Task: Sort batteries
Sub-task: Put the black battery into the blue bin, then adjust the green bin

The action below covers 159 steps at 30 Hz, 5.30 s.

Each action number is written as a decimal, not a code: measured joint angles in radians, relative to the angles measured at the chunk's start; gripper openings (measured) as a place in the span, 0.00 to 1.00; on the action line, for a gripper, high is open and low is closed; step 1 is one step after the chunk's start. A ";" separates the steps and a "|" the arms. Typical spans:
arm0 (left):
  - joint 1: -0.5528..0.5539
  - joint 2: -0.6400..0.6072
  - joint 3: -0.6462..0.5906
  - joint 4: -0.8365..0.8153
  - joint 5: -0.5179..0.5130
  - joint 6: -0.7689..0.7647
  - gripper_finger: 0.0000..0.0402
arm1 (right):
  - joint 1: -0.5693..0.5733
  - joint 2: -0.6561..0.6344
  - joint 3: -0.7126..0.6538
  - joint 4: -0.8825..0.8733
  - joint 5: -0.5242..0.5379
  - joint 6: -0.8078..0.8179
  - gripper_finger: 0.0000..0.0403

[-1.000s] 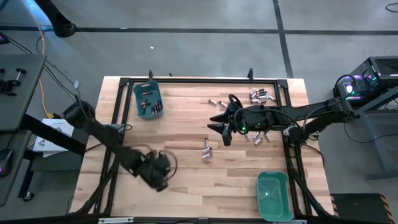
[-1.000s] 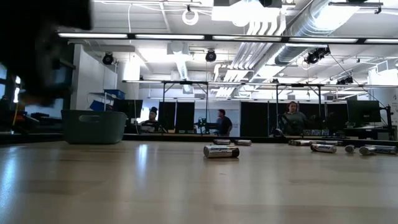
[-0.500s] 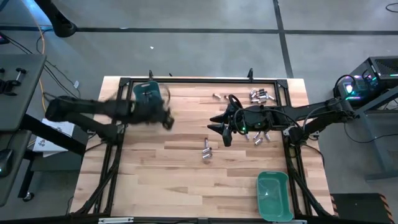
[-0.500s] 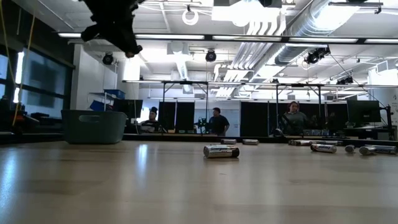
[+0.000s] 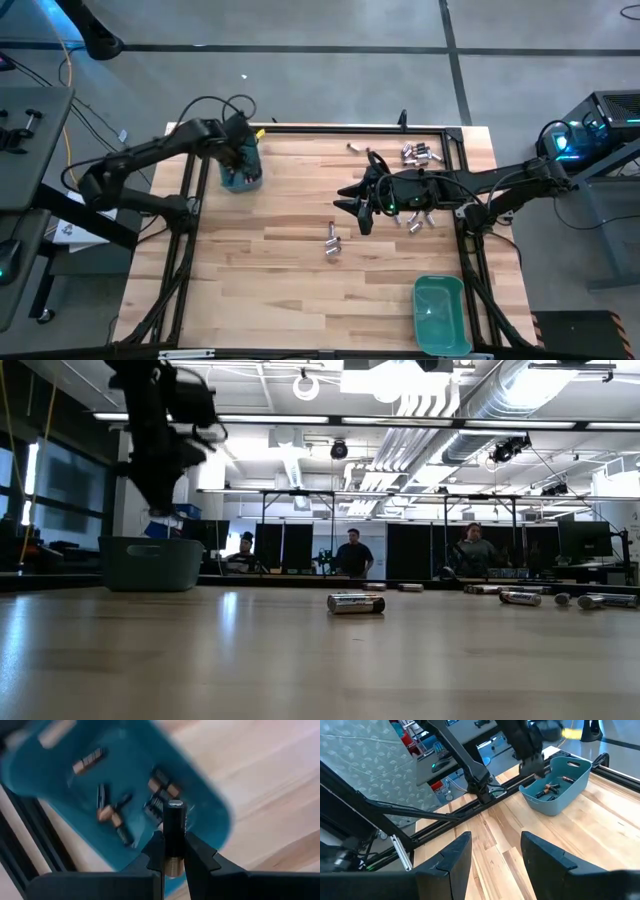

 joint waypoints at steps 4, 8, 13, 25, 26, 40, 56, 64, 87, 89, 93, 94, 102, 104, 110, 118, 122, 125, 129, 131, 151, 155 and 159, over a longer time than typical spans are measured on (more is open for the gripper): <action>0.033 0.058 -0.052 0.020 0.014 0.047 0.08 | 0.000 0.000 0.000 0.000 0.000 0.007 0.41; 0.047 0.130 -0.071 0.049 0.024 0.086 0.08 | 0.000 0.000 0.000 0.000 0.000 0.022 0.41; 0.052 0.217 -0.071 0.076 0.030 0.120 0.08 | 0.000 0.000 0.000 0.000 0.000 0.033 0.41; 0.094 0.343 -0.071 0.124 0.026 0.161 0.08 | 0.000 0.000 0.000 0.000 0.000 0.057 0.41; 0.099 0.349 -0.071 0.128 0.026 0.160 0.10 | 0.000 0.000 0.000 0.000 0.000 0.057 0.41; 0.153 0.386 -0.071 0.129 0.027 0.158 0.12 | 0.000 0.000 0.000 0.000 0.000 0.067 0.41; 0.156 0.315 -0.071 0.058 0.064 0.158 0.32 | 0.000 0.000 0.000 0.000 -0.012 0.067 0.41; 0.130 0.144 0.028 -0.041 0.061 0.094 0.32 | 0.000 -0.064 0.000 -0.027 -0.020 0.034 0.41; -0.323 -0.185 0.099 0.595 -0.099 -0.040 0.32 | -0.421 -0.164 0.000 -0.829 -0.143 0.172 0.41; -0.324 -0.162 0.098 0.655 -0.084 -0.004 0.32 | -0.497 -0.137 0.000 -0.873 -0.180 0.132 0.42; -0.316 -0.121 0.098 0.756 -0.038 0.067 0.32 | -0.646 -0.068 0.000 -0.927 -0.242 0.027 0.43; -0.314 -0.113 0.098 0.780 -0.022 0.087 0.32 | -0.682 -0.048 0.000 -0.943 -0.255 -0.006 0.43; -0.278 -0.081 0.098 0.832 0.096 0.236 0.32 | -0.896 0.153 0.000 -1.078 -0.290 -0.327 0.44; -0.270 -0.081 0.098 0.826 0.112 0.236 0.32 | -0.937 0.204 0.000 -1.108 -0.289 -0.419 0.47; -0.248 -0.076 0.098 0.822 0.124 0.276 0.32 | -1.039 0.339 0.000 -1.108 -0.233 -0.654 0.62; -0.209 -0.073 0.098 0.822 0.122 0.231 0.32 | -1.104 0.468 0.000 -1.042 -0.102 -0.922 0.66; -0.198 -0.073 0.098 0.849 0.108 0.210 0.32 | -1.107 0.521 0.000 -1.011 -0.085 -0.940 0.66; -0.198 -0.073 0.098 0.865 0.103 0.209 0.32 | -1.107 0.553 0.000 -0.992 -0.087 -0.925 0.66; -0.198 -0.073 0.098 0.878 0.103 0.209 0.32 | -1.104 0.590 0.000 -0.984 -0.092 -0.914 0.66; -0.198 -0.073 0.098 0.876 0.103 0.197 0.32 | -1.104 0.596 0.000 -0.981 -0.096 -0.910 0.66; -0.200 -0.073 0.098 0.876 0.110 0.166 0.32 | -1.104 0.596 0.045 -1.052 -0.147 -0.810 0.44; -0.200 -0.073 0.098 0.876 0.110 0.166 0.32 | -1.115 0.578 0.095 -1.066 -0.147 -0.686 0.44; -0.201 -0.073 0.098 0.877 0.110 0.166 0.32 | -1.158 0.557 0.138 -1.001 -0.181 -0.419 0.44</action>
